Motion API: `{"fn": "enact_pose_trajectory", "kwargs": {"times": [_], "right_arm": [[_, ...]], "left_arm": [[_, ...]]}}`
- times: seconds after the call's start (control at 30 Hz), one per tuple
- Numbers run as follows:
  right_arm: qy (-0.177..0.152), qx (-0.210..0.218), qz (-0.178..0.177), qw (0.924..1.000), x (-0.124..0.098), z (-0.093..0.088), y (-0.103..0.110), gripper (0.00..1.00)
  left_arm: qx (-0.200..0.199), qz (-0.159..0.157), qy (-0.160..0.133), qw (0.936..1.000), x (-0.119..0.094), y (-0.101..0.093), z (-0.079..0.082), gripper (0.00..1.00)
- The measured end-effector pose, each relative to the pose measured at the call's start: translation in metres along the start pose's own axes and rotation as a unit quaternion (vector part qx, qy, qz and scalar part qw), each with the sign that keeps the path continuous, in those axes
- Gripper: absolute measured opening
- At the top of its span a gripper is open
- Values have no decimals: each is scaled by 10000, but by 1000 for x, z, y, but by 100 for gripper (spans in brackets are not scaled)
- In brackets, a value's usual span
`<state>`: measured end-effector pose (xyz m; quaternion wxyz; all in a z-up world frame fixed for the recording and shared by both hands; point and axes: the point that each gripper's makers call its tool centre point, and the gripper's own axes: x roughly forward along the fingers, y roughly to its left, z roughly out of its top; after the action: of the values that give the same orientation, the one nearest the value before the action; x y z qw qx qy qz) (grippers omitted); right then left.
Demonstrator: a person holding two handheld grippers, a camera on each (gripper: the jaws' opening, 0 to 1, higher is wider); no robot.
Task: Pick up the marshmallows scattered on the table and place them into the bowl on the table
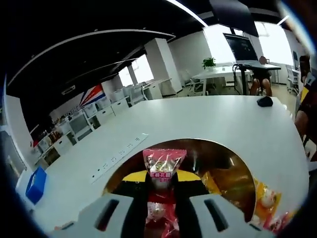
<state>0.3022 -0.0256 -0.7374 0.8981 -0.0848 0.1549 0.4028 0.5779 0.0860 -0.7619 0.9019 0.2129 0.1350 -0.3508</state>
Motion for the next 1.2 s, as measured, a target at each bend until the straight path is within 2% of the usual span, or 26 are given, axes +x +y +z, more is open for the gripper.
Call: {"fn": "enact_pose_trajectory", "kwargs": {"times": [0.03, 0.13, 0.23, 0.3, 0.33, 0.4, 0.43, 0.53, 0.67, 0.8, 0.83, 0.97, 1.17, 1.2], "right_arm": [[-2, 7, -5, 10000, 0, 0, 0, 79], [-21, 32, -11, 10000, 0, 0, 0, 79], [-4, 44, -20, 10000, 0, -1, -1, 79], [5, 43, -24, 10000, 1, -1, -1, 79], [-2, 38, -20, 10000, 1, 0, -1, 79], [-7, 34, -9, 10000, 1, 1, -1, 79], [-8, 32, -6, 10000, 2, 1, -1, 79], [-17, 21, -5, 10000, 2, 2, 0, 79], [-2, 40, 15, 10000, 3, 0, 1, 79], [20, 33, 4, 10000, 3, -2, 1, 79], [13, 41, 1, 10000, 2, -2, 1, 79], [-6, 35, 0, 10000, 2, -1, 1, 79], [5, 64, 4, 10000, 1, -4, 0, 79], [3, 65, 3, 10000, 1, -4, -1, 79]], "left_arm": [[1, -18, 31, 10000, 0, 0, 0, 25], [79, -69, 53, 9999, 0, -3, 1, 26], [37, -93, 38, 9999, -3, -7, 2, 36], [-9, -97, 73, 9999, -2, -6, 3, 52], [-70, -107, 49, 9999, -2, -8, 4, 69], [-100, -123, 55, 9999, -2, -11, 4, 92], [-76, -112, 80, 9999, -3, -12, 3, 95], [-81, -80, 55, 9999, -6, -9, 7, 95], [-284, -141, -18, 9995, -11, -9, 12, 96], [-260, -191, -79, 9994, -18, -12, 18, 96], [-201, -212, -98, 9995, -25, -19, 22, 96], [-188, -330, -55, 9993, -42, -24, 25, 96], [17, -308, -242, 9992, -96, -40, 29, 96], [51, -307, -262, 9992, -99, -38, 29, 96]]}}
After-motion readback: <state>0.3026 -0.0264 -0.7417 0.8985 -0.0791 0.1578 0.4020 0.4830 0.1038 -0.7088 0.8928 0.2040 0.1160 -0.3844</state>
